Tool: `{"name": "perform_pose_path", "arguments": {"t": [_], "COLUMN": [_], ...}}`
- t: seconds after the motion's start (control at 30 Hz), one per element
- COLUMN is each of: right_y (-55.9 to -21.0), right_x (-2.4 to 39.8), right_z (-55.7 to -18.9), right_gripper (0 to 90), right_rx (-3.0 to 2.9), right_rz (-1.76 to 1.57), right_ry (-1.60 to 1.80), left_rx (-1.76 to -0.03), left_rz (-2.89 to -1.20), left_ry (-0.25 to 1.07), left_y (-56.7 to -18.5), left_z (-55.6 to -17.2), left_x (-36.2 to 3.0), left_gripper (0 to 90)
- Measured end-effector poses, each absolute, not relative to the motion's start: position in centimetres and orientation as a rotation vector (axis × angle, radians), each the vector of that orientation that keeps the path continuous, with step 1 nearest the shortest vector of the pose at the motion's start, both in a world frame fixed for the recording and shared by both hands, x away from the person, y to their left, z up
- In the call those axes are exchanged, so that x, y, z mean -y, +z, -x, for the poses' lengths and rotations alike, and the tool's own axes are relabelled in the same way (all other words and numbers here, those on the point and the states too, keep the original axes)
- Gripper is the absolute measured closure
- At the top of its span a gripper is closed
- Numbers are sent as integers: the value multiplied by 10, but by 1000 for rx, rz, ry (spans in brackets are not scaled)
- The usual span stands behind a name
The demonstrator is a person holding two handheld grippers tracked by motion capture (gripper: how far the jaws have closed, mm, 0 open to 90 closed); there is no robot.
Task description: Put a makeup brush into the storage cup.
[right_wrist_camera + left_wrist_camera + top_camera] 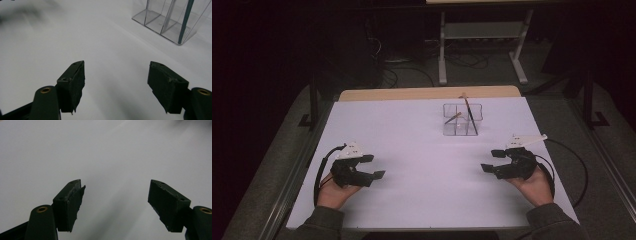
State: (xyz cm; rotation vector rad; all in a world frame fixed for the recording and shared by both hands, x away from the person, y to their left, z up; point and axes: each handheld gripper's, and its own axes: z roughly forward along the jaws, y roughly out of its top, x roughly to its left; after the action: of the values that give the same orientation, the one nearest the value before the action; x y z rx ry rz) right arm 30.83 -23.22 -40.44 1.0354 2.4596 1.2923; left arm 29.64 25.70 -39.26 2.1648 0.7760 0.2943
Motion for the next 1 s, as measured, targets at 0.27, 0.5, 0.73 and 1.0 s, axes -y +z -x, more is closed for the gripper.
{"name": "perform_pose_path", "arguments": {"t": [0.27,0.5,0.73,1.0], "right_y": [-409,-414,-418,-421], "right_x": [236,239,242,245], "right_z": [-301,-296,-291,-287], "right_gripper": [282,272,235,224], "right_rx": [-2450,-2444,-2422,-2398], "right_rz": [-1050,-1063,-1073,-1080], "right_ry": [1299,1309,1307,1314], "left_rx": [-777,-781,-781,-782], "left_rz": [-2158,-2154,-2158,-2167], "left_ry": [289,275,269,258], "left_y": [-394,-395,-395,-397], "left_z": [-297,-297,-296,-296], "left_x": [-257,-257,-257,-258], "left_gripper": [267,265,265,262]}}
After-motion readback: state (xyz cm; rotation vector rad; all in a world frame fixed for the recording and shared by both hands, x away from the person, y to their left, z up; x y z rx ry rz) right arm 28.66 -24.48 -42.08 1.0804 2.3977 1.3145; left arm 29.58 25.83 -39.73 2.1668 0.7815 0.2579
